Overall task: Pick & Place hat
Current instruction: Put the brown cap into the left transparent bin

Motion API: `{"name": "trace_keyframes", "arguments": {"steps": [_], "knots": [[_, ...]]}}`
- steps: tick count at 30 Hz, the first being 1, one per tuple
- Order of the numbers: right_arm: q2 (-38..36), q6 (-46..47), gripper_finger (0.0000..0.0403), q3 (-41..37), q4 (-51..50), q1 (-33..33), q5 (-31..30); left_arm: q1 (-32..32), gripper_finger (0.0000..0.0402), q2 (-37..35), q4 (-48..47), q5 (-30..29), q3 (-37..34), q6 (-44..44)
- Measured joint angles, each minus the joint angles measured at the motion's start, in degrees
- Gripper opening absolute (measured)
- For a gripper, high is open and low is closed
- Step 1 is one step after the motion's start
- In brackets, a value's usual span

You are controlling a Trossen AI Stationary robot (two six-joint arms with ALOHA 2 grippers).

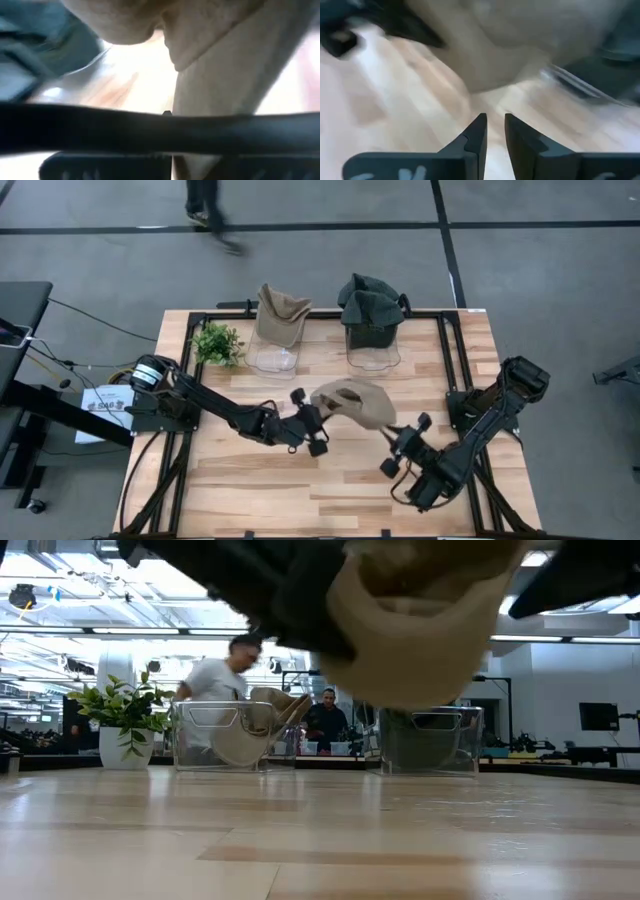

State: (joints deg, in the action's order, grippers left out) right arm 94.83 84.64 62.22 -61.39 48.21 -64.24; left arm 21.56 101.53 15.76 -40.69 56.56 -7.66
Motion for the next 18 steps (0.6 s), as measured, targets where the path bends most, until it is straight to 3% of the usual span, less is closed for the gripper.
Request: {"name": "trace_keyframes", "arguments": {"steps": [4,9,14,18], "knots": [[-0.04,12.29,0.0052,0.00,-14.29,-1.14,1.52,0.69,0.0013,-1.08,-8.39,-4.62,-0.16,-0.30],[-0.11,27.61,0.0023,0.00,-25.97,-0.94,0.35,0.92,0.0012,-1.19,-11.00,-8.76,-0.16,-0.94],[-0.11,28.81,0.0003,2.52,-26.65,-0.35,-12.38,1.05,0.0012,-1.22,-12.04,-8.50,-0.14,-1.00],[-0.11,20.07,0.0001,7.19,-22.83,-0.32,-23.74,0.99,0.0011,-1.22,-12.01,-8.62,-0.14,-1.09]]}}
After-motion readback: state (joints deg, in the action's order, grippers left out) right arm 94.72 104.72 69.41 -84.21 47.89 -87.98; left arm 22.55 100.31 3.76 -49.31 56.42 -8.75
